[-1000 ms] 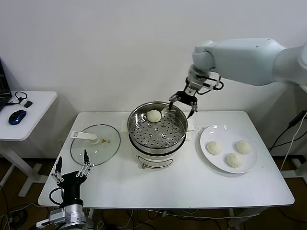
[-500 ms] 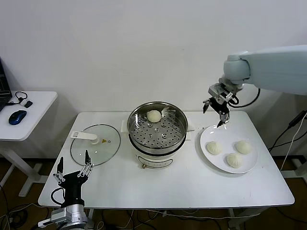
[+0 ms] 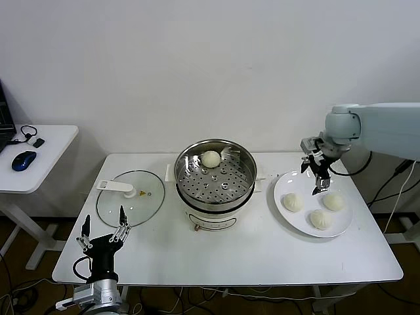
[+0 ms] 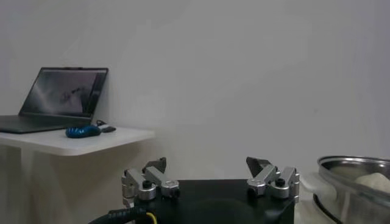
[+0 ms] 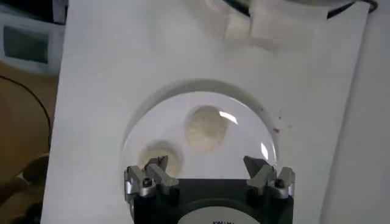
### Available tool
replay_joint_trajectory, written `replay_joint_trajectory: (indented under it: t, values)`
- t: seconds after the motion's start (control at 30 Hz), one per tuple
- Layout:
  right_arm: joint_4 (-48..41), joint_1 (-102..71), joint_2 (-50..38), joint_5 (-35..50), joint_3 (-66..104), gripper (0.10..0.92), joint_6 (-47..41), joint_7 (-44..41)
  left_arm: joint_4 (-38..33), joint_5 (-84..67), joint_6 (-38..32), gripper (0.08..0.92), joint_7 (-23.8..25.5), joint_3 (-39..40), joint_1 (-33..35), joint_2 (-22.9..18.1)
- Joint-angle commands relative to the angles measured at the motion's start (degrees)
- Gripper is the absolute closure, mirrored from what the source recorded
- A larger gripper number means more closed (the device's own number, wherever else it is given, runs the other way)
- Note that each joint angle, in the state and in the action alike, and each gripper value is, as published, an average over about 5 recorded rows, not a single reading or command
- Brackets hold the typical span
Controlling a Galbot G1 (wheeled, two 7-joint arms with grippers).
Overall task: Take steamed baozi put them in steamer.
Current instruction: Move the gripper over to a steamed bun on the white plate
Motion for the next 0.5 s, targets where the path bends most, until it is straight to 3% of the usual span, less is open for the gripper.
replay_joint_trajectory:
  t: [0.03, 0.5]
  values:
    - [-5.45, -12.55, -2.68, -2.52, 8.98, 0.203, -3.08, 1.36, 0.10, 0.07, 0.02, 0.177, -0.03, -0.17, 0.04, -2.75]
    - [-12.36, -20.61, -0.34, -4.53, 15.70, 0.203, -2.41, 1.72, -0.03, 0.34, 0.35, 0.177, 0.02, -0.45, 0.28, -2.80]
